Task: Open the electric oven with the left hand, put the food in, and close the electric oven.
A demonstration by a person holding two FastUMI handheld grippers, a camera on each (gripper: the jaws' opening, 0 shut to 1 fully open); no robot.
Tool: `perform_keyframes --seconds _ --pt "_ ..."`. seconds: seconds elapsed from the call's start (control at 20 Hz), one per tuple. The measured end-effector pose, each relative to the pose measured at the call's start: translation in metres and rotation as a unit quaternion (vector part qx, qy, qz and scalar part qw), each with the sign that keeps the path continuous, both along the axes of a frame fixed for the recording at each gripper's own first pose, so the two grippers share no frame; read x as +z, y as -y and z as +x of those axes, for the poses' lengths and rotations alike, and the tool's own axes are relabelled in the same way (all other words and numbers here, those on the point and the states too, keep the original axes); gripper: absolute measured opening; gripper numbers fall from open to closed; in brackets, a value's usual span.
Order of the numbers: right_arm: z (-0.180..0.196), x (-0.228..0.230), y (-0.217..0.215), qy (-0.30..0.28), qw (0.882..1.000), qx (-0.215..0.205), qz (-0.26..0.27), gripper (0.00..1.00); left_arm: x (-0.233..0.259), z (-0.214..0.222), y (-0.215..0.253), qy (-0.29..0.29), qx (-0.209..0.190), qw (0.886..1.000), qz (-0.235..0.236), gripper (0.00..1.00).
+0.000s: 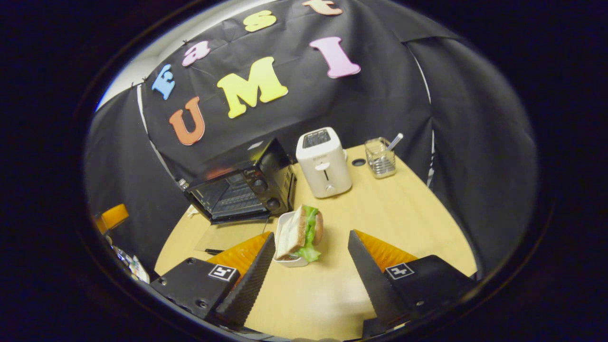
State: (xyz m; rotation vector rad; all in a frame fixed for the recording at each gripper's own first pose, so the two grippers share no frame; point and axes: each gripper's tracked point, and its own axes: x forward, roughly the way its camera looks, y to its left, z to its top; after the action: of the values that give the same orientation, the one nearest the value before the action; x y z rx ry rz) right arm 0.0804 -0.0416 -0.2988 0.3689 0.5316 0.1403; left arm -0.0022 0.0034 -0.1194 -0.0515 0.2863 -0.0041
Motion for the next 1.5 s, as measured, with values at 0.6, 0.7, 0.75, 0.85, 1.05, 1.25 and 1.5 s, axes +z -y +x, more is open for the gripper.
perform_keyframes --seconds 0.6,0.7,0.75,0.85,1.05,1.25,1.5 --pt "0.091 -0.062 -0.032 -0.096 0.979 0.051 0.171 0.73 0.069 -0.038 0.012 0.029 0.077 0.996 0.016 0.94" --pt "0.095 -0.063 -0.037 -0.123 0.97 0.064 0.201 0.53 0.069 -0.037 0.015 0.023 0.105 0.994 0.006 0.94" --pt "0.097 -0.061 -0.035 -0.129 0.966 0.061 0.214 0.47 0.071 -0.039 0.016 0.021 0.119 0.993 0.004 0.94" --pt "0.094 -0.059 -0.036 -0.132 0.963 0.073 0.223 0.41 0.069 -0.043 0.013 0.019 0.145 0.989 0.016 0.94" --pt "0.093 -0.043 -0.041 -0.117 0.965 0.095 0.212 0.4 0.06 -0.049 0.017 0.008 0.161 0.987 0.026 0.94" --pt "0.089 0.013 -0.045 -0.069 0.969 0.087 0.22 0.4 0.049 -0.053 0.015 0.009 0.151 0.988 0.033 0.94" --pt "0.073 0.107 -0.082 0.023 0.97 0.057 0.235 0.39 0.038 -0.051 0.003 0.014 0.099 0.994 0.04 0.95"
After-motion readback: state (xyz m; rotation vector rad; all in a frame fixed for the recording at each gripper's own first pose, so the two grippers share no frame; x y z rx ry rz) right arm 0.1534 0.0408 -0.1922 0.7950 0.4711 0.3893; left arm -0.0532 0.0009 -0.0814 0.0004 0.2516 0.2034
